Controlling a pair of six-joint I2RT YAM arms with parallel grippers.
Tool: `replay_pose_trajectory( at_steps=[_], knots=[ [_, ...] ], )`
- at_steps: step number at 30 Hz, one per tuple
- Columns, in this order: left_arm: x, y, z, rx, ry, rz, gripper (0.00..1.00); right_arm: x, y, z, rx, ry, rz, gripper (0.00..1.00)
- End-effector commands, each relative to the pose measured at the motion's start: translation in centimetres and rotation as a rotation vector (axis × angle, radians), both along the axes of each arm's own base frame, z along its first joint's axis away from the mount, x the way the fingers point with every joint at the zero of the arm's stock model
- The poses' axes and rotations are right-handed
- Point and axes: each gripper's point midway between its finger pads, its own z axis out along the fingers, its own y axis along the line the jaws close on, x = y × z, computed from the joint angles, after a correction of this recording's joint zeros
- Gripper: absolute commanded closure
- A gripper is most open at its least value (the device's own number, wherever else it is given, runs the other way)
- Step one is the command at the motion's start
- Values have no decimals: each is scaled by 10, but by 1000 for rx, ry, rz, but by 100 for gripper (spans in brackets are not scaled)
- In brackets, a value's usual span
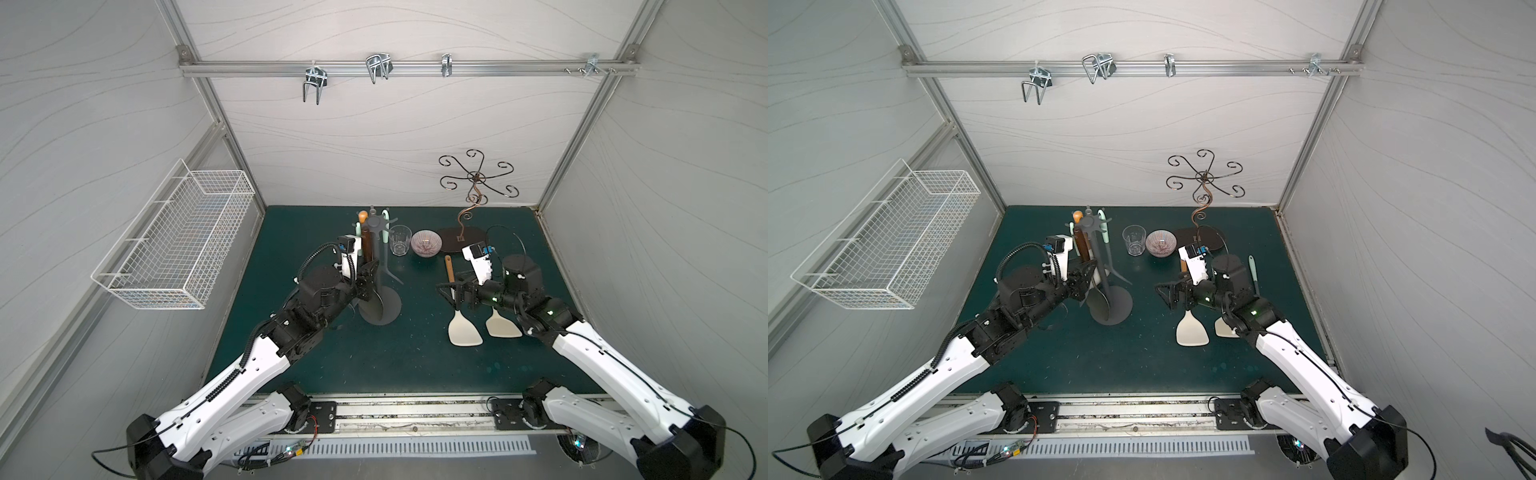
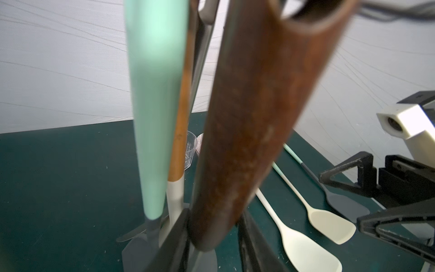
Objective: Take the spatula off the kitchen utensil rack
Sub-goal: Take off the spatula from the rack.
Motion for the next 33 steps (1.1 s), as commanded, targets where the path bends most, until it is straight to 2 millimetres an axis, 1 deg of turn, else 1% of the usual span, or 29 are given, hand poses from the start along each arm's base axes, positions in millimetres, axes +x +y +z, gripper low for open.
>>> replay_pose_trajectory(
  at_steps=[1, 4, 6, 7, 12, 14, 18, 26, 30, 33],
  knots=[
    [6, -1, 20, -33, -71, 11, 69, -5, 1, 8, 6, -18, 20, 1],
    [7, 0, 22, -35, -77, 18, 74, -6, 0, 7, 2, -21, 17, 1],
    [5, 1, 24, -39, -82, 15, 81, -6, -1, 7, 2, -25, 16, 1],
    [3, 1, 24, -42, -81, 11, 83, -6, -1, 7, 1, -25, 14, 1],
    [-4, 5, 25, -57, -81, 6, 86, -7, -1, 7, 2, -25, 18, 1],
    [-7, 6, 26, -50, -70, 2, 90, -7, 0, 7, 4, -23, 21, 1],
    [-8, 7, 25, -16, -23, 1, 93, -7, 0, 6, 6, -19, 20, 1],
    [-6, 13, 12, 99, 105, 35, 98, -6, 0, 7, 7, -24, 17, 1],
    [-7, 16, 11, 123, 127, 41, 100, -6, -1, 7, 5, -25, 18, 1],
    [-11, 18, 17, 128, 127, 35, 100, -6, -1, 7, 4, -26, 16, 1]
  ],
)
